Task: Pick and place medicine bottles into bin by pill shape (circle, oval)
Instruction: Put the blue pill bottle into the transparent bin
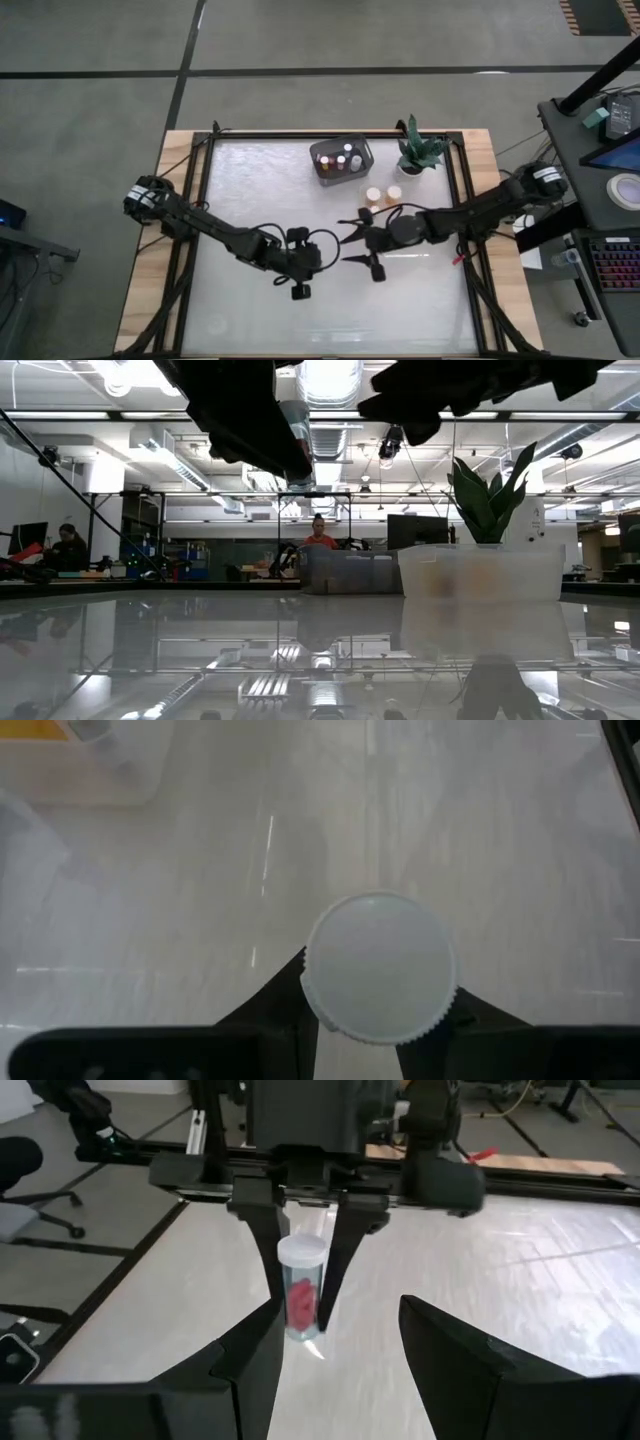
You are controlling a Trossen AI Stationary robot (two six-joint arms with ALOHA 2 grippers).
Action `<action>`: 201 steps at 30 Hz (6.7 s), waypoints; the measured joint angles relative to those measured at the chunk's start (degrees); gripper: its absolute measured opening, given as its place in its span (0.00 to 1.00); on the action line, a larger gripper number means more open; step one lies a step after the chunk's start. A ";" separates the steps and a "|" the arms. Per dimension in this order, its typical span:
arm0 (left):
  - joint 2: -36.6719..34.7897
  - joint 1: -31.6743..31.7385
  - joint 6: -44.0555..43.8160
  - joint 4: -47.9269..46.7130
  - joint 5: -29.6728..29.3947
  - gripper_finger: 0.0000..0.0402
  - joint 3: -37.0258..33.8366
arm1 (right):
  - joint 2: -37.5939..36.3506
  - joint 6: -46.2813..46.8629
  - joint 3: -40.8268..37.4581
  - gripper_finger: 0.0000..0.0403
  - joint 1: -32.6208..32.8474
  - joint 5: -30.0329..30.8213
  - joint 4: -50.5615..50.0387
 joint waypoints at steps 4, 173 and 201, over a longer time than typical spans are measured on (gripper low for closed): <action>-0.02 0.00 0.00 0.31 0.00 0.19 0.00 | 3.64 1.11 2.71 0.48 0.00 0.00 0.03; -49.80 7.27 44.12 24.13 -18.37 0.56 -37.11 | 11.42 21.18 10.17 0.26 -22.46 33.03 -0.06; -57.33 7.39 61.54 34.52 -19.66 0.56 -37.42 | 7.10 11.99 12.27 0.26 -20.04 31.50 -1.75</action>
